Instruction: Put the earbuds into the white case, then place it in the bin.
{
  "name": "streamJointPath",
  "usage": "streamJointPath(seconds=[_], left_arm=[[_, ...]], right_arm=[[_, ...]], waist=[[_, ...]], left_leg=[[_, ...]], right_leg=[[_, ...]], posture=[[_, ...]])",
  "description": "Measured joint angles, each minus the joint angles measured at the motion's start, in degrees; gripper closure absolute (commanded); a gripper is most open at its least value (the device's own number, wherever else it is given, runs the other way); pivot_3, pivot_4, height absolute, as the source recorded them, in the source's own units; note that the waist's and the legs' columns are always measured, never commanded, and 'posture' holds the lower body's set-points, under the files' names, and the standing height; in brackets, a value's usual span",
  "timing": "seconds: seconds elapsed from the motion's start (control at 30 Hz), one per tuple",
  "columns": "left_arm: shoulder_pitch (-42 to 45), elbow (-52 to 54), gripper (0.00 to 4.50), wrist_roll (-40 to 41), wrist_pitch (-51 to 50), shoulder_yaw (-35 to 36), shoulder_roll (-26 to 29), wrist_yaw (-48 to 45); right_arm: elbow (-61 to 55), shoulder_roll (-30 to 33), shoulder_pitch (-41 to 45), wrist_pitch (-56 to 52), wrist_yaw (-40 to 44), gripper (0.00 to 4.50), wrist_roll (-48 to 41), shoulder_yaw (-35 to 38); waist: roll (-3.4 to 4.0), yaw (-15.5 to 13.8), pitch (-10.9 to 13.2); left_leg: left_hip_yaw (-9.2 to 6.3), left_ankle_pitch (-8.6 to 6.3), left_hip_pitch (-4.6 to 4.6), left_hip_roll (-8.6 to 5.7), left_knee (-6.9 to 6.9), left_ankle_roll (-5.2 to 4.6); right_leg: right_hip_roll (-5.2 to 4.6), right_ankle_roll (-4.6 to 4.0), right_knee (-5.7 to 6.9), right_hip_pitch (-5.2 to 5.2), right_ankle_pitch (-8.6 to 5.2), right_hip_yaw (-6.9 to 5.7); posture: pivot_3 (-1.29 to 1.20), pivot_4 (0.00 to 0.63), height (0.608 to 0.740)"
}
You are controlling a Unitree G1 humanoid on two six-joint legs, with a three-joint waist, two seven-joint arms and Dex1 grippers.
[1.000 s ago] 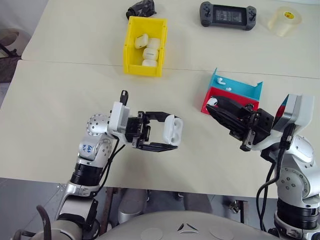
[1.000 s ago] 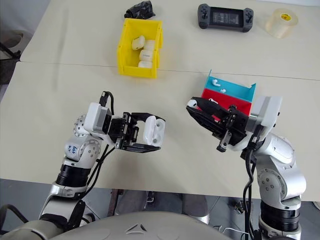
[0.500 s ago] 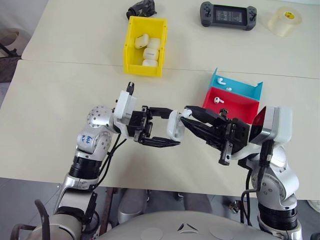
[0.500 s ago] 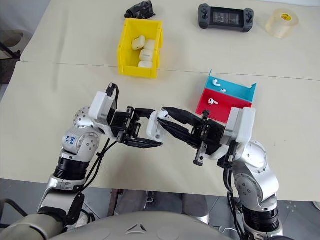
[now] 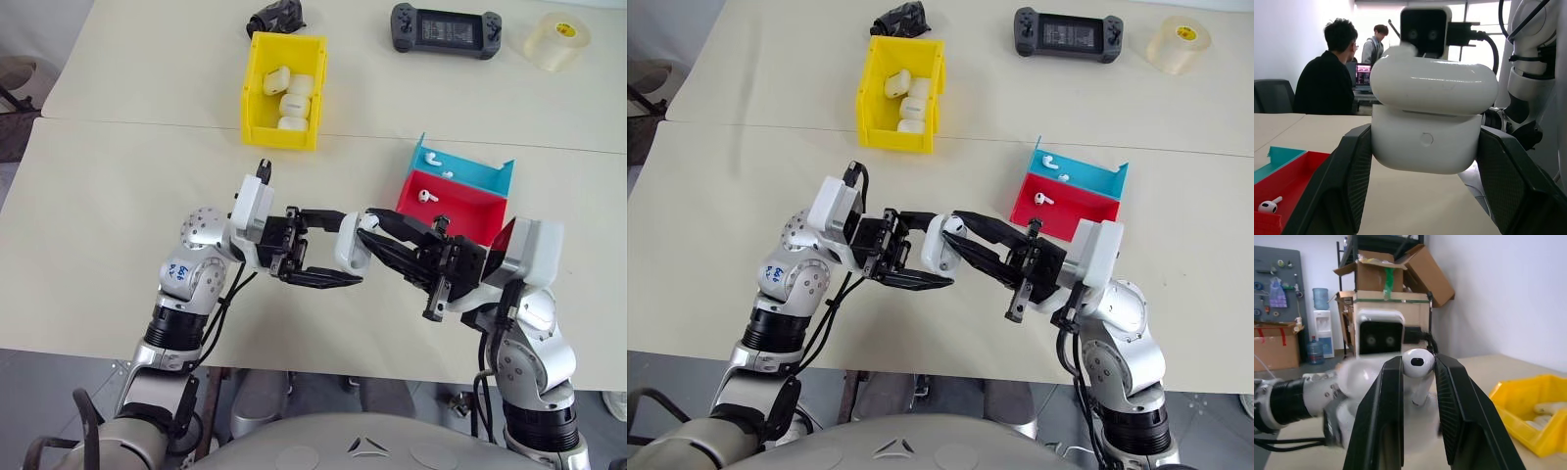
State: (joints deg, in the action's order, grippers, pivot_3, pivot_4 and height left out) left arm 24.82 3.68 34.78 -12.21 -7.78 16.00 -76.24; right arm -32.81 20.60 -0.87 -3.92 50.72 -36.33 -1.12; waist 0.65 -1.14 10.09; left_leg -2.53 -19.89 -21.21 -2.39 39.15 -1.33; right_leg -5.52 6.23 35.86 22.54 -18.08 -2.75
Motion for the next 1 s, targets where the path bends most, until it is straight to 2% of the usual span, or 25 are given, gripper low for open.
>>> streamJointPath(seconds=[0.63, 0.87, 1.0], left_arm=[[1.3, -0.2, 1.63, 0.0, -0.4, 0.6, -1.1, 0.7], [1.3, -0.2, 1.63, 0.0, -0.4, 2.1, -1.4, 0.8], [2.1, -0.3, 1.63, 0.1, -0.4, 2.3, -2.0, 1.1]], right_arm=[[2.9, 2.3, 2.8, 3.6, 2.2, 3.88, -0.5, -0.3], [2.8, 4.7, 2.7, 0.5, 3.5, 1.68, -3.6, -0.4], [3.1, 4.7, 2.8, 1.0, 3.8, 0.46, -2.0, -1.1]], waist=[[0.0, 0.0, 0.0], [0.0, 0.0, 0.0], [0.0, -0.1, 0.0]], left_leg=[[-0.01, 0.0, 0.0, -0.01, 0.0, 0.0], [0.0, 0.0, 0.0, 0.01, 0.0, 0.0], [-0.01, 0.0, -0.01, -0.01, 0.0, 0.0]], right_leg=[[-0.01, 0.0, 0.0, 0.0, 0.0, -0.01], [-0.01, 0.0, -0.01, -0.01, 0.0, -0.01], [-0.01, 0.0, -0.01, -0.01, 0.0, -0.01]], posture=[[0.0, 0.15, 0.74], [0.0, 0.15, 0.74], [0.0, 0.15, 0.74]])
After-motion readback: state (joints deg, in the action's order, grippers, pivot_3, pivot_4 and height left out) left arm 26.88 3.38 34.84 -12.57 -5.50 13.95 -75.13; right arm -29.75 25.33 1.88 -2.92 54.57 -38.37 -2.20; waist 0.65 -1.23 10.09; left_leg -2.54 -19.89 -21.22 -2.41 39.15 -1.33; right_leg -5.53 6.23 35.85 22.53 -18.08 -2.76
